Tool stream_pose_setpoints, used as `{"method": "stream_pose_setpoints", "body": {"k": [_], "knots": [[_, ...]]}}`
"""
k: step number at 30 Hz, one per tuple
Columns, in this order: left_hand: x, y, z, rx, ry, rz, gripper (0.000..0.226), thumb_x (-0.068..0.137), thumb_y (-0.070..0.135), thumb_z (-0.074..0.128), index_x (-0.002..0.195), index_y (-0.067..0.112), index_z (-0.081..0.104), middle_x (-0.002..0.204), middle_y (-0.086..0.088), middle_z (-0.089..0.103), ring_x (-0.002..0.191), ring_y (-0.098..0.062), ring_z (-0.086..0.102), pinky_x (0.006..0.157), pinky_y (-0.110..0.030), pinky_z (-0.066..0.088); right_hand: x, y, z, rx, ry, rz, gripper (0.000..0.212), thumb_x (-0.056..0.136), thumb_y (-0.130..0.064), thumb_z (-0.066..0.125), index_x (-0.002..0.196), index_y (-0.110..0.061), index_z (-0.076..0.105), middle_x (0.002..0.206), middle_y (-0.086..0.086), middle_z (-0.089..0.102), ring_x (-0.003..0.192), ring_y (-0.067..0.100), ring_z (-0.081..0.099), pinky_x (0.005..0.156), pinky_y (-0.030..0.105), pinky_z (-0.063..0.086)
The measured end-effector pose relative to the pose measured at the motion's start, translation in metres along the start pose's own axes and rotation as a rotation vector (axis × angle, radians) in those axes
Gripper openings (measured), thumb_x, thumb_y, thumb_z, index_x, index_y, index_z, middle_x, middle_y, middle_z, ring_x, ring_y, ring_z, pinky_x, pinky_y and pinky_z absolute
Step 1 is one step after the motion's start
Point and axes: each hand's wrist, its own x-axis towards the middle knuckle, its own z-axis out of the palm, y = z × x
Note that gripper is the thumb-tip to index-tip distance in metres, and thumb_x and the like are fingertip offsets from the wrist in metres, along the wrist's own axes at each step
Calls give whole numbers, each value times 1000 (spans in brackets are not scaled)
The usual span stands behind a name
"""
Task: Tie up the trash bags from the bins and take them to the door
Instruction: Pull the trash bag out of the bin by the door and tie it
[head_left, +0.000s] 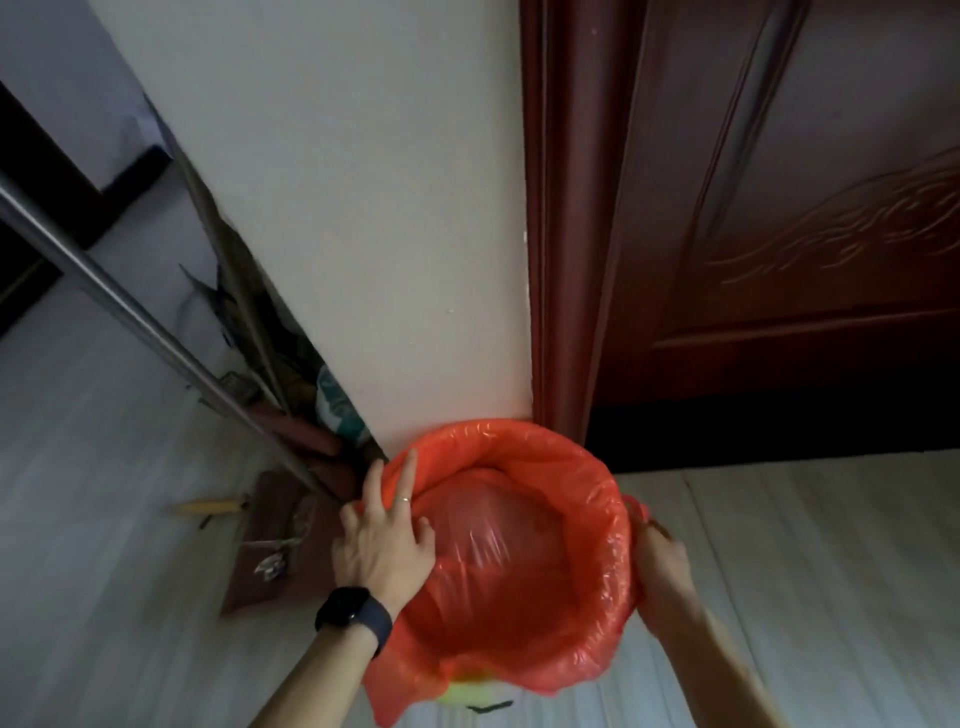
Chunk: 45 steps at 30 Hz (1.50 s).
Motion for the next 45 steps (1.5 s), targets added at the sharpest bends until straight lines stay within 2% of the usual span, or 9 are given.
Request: {"method": "stream_pose_setpoints", "body": {"k": [7,17,23,27,31,33,36,39,45], "knots": [[-20,-21,-13,-564,-199,-296,84,89,32,61,156,25,11,154,-17,31,135,-37,41,110,-42,37,-57,-77,13,112,-105,-339,13,94,-27,65,93,-17,73,82,3,72,74,15,64,71,30,50],[-60,-32,-8,-640,-188,-441,40,89,36,44,126,26,34,113,-16,66,97,-38,65,85,-43,52,-142,-35,35,-493,-622,-732,28,98,-24,61,81,-45,69,63,-21,60,63,-2,53,64,15,41],[-68,-41,4,-861,-173,-552,81,70,76,36,132,24,39,125,-17,62,106,-40,61,91,-48,50,-121,37,-7,-1017,-72,-1115,20,89,-43,56,77,-28,59,66,-4,64,65,27,61,66,36,49],[-85,-43,5,-1382,-571,-857,123,35,105,47,127,23,48,123,-17,62,105,-39,61,84,-53,55,-119,49,-4,-1210,2,-1152,39,85,-59,58,73,-22,63,75,-3,63,75,29,62,77,41,47],[-86,-50,7,-1628,-617,-866,110,42,103,46,117,24,57,116,-14,66,103,-32,64,86,-47,57,-118,48,-2,-1183,44,-1118,43,84,-61,55,72,-21,64,74,-2,63,73,30,63,72,39,48],[-87,-63,7,-1697,-526,-918,87,59,97,43,98,23,65,87,-6,73,76,-22,68,57,-28,57,-118,49,0,-1209,62,-1110,41,84,-60,55,80,-22,70,79,0,66,76,31,64,74,40,48],[-90,-82,-5,-1698,-453,-958,45,92,57,52,66,21,48,40,5,45,29,-7,36,31,-12,18,-120,48,2,-1247,75,-1083,40,83,-60,54,89,-25,73,83,1,69,81,32,67,83,42,48],[-84,-93,-24,-1640,-484,-889,35,89,40,62,63,22,49,47,6,43,30,-6,29,35,-13,12,-120,45,4,-1246,73,-1085,43,81,-61,52,89,-25,74,82,2,70,82,33,68,82,42,49],[-50,-70,-97,-1624,-81,-517,23,92,40,60,76,25,62,58,9,53,52,-9,45,48,-23,30,-126,42,4,-1246,44,-1035,48,82,-60,54,113,-29,73,97,2,76,91,32,71,92,44,50]]}}
